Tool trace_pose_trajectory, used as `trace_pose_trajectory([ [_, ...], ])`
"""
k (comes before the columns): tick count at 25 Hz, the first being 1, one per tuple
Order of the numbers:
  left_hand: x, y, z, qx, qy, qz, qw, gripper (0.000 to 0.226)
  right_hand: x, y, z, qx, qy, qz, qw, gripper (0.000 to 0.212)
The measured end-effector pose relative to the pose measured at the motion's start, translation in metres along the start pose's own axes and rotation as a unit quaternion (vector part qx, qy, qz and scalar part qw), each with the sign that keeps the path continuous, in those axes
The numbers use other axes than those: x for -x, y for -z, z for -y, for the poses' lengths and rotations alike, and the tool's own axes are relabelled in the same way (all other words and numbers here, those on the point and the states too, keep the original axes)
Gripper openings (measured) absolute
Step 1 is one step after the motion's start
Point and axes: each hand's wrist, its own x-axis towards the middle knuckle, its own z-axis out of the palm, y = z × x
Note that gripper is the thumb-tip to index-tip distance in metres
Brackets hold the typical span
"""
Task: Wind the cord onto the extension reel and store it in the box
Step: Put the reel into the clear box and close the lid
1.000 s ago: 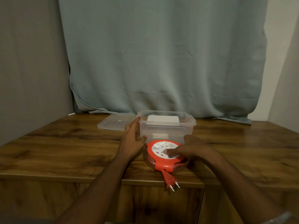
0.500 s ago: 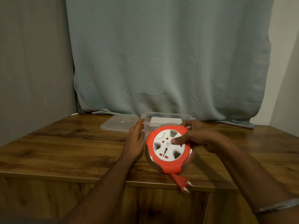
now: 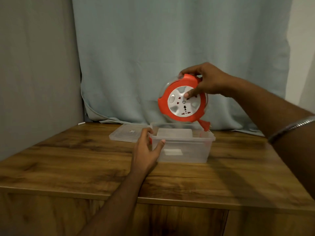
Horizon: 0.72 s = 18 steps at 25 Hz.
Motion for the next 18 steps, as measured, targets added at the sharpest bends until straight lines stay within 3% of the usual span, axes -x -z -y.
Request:
trace_pose_trajectory([
  [6,-0.005,-0.001,0.005,0.078,0.033,0.026,0.996,0.037,-0.033,-0.061,-0.029,0.092,0.027,0.149,0.984,0.075],
  [10,-0.007,-0.003,0.011,0.093,0.035,0.036,0.994,0.038,-0.028,-0.092,-0.066,0.007,-0.043,0.244,0.969,0.072],
  [15,-0.007,-0.005,0.014,0.054,0.039,0.031,0.997,0.042,-0.009,-0.119,-0.104,-0.162,-0.136,0.194,0.958,0.056],
  [18,-0.007,-0.006,0.013,0.053,0.036,0.031,0.997,0.041,-0.006,-0.136,-0.115,-0.125,-0.141,0.164,0.968,0.053],
])
